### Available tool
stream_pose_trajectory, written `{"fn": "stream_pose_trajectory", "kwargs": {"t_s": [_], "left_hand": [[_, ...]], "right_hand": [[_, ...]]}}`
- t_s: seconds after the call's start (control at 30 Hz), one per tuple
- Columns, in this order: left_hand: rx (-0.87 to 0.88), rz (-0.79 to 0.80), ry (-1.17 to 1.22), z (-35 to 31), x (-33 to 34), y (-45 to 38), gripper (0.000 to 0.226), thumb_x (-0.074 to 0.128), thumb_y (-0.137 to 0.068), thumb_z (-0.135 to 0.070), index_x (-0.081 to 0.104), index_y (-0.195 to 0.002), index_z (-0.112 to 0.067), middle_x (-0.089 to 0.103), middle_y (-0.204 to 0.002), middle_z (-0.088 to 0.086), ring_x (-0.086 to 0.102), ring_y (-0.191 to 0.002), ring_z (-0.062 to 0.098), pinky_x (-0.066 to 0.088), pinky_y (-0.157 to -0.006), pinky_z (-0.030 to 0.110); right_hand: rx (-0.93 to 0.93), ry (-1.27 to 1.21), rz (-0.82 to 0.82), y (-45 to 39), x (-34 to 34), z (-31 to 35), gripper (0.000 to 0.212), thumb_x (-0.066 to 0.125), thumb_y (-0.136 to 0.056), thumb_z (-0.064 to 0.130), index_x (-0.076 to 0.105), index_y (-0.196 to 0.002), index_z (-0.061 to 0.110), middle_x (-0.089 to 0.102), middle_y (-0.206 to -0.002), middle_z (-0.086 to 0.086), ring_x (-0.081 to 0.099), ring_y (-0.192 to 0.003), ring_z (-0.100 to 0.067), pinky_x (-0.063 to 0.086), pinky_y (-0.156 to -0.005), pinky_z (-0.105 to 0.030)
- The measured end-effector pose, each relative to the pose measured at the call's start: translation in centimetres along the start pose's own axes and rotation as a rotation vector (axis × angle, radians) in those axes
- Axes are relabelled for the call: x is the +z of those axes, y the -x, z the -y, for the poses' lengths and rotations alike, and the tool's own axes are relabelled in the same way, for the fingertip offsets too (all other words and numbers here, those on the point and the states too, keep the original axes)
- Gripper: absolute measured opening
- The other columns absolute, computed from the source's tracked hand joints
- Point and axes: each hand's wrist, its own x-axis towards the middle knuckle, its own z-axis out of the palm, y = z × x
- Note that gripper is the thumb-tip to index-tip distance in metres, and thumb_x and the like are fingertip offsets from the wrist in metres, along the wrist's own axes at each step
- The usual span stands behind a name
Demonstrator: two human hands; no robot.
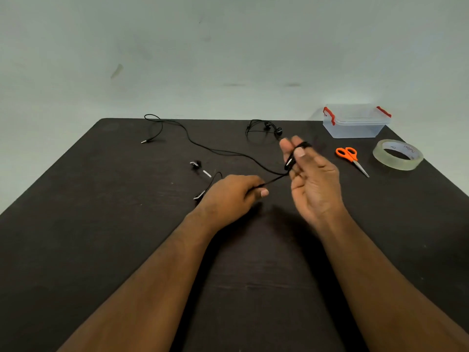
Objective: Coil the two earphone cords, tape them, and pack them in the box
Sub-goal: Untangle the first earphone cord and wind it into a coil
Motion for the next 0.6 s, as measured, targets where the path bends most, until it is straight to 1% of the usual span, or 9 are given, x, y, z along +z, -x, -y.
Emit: {"fn": "stream_pose_trajectory", "kwargs": {"t_s": [0.07, 0.13, 0.23, 0.27, 0.33, 0.4, 0.43, 0.53, 0.6], "left_hand": [[0.007, -0.044, -0.068, 0.4, -0.1, -0.2, 0.022, 0.055, -0.093, -0.034, 0.064, -0.109, -0.02, 0.071, -0.098, 0.0, 0.064, -0.093, 0.022, 0.051, -0.079, 0.039], [0.004, -0.072, -0.125, 0.7, -0.4, -0.3, 0.022, 0.055, -0.092, -0.032, 0.065, -0.105, -0.017, 0.07, -0.097, 0.003, 0.064, -0.092, 0.026, 0.051, -0.078, 0.042], [0.006, -0.12, -0.198, 1.0, -0.9, -0.5, 0.023, 0.052, -0.094, -0.033, 0.065, -0.101, -0.017, 0.069, -0.095, 0.002, 0.064, -0.091, 0.026, 0.049, -0.079, 0.045], [0.009, -0.148, -0.208, 1.0, -1.3, -0.4, 0.022, 0.053, -0.094, -0.032, 0.066, -0.101, -0.017, 0.069, -0.094, 0.002, 0.063, -0.09, 0.026, 0.049, -0.08, 0.046], [0.041, -0.233, -0.197, 1.2, -1.9, -0.3, 0.02, 0.055, -0.094, -0.03, 0.069, -0.097, -0.015, 0.067, -0.087, 0.003, 0.062, -0.082, 0.025, 0.049, -0.076, 0.047], [0.108, -0.31, -0.17, 1.2, -2.4, 0.0, 0.023, 0.054, -0.094, -0.031, 0.069, -0.094, -0.013, 0.065, -0.08, 0.002, 0.061, -0.074, 0.023, 0.05, -0.069, 0.046], [0.142, -0.342, -0.165, 1.1, -2.5, 0.1, 0.026, 0.052, -0.094, -0.032, 0.069, -0.093, -0.012, 0.064, -0.079, 0.002, 0.06, -0.073, 0.023, 0.05, -0.066, 0.045], [0.221, -0.427, -0.189, 0.6, -2.2, 0.1, 0.028, 0.047, -0.094, -0.028, 0.067, -0.091, -0.009, 0.064, -0.079, 0.003, 0.059, -0.071, 0.022, 0.049, -0.064, 0.041], [0.241, -0.488, -0.179, 0.6, -2.3, 0.2, 0.025, 0.048, -0.094, -0.023, 0.067, -0.09, -0.008, 0.063, -0.078, 0.003, 0.058, -0.071, 0.02, 0.048, -0.065, 0.035]], "right_hand": [[-0.169, 0.532, 0.082, 0.1, -0.4, -0.6, 0.021, 0.061, -0.087, -0.004, 0.068, -0.106, -0.002, 0.069, -0.109, -0.012, 0.064, -0.106, -0.005, 0.045, -0.099, -0.023], [-0.279, 0.973, 0.268, 0.0, -1.0, -1.5, 0.023, 0.063, -0.087, -0.001, 0.069, -0.11, 0.0, 0.068, -0.111, -0.004, 0.057, -0.11, 0.004, 0.038, -0.107, -0.025], [-0.373, 1.326, 0.409, -0.5, -1.9, -1.9, 0.015, 0.066, -0.086, 0.006, 0.074, -0.098, 0.004, 0.071, -0.108, 0.0, 0.05, -0.111, 0.008, 0.039, -0.107, -0.033], [-0.384, 1.372, 0.424, -0.6, -2.0, -1.8, 0.012, 0.067, -0.086, 0.007, 0.074, -0.095, 0.004, 0.072, -0.107, -0.001, 0.052, -0.108, 0.007, 0.042, -0.104, -0.033], [-0.372, 1.427, 0.431, -0.5, -1.7, -1.4, 0.015, 0.067, -0.087, 0.01, 0.074, -0.098, 0.004, 0.073, -0.105, -0.003, 0.061, -0.1, -0.003, 0.042, -0.097, -0.022], [-0.358, 1.461, 0.404, -0.3, -1.3, -1.3, 0.019, 0.065, -0.088, 0.013, 0.073, -0.104, 0.007, 0.074, -0.101, -0.003, 0.067, -0.09, -0.012, 0.044, -0.083, -0.013], [-0.352, 1.468, 0.386, -0.2, -1.0, -1.3, 0.019, 0.065, -0.089, 0.015, 0.073, -0.104, 0.008, 0.075, -0.096, -0.003, 0.068, -0.084, -0.013, 0.046, -0.076, -0.015], [-0.242, 1.38, 0.378, 0.0, -0.6, -1.5, 0.013, 0.065, -0.089, 0.017, 0.073, -0.082, 0.009, 0.068, -0.067, 0.003, 0.058, -0.058, -0.011, 0.041, -0.055, -0.021], [-0.037, 1.197, 0.401, 0.3, -0.2, -1.4, 0.021, 0.065, -0.089, 0.017, 0.068, -0.071, 0.006, 0.059, -0.058, 0.005, 0.05, -0.052, -0.009, 0.038, -0.052, -0.02]]}}
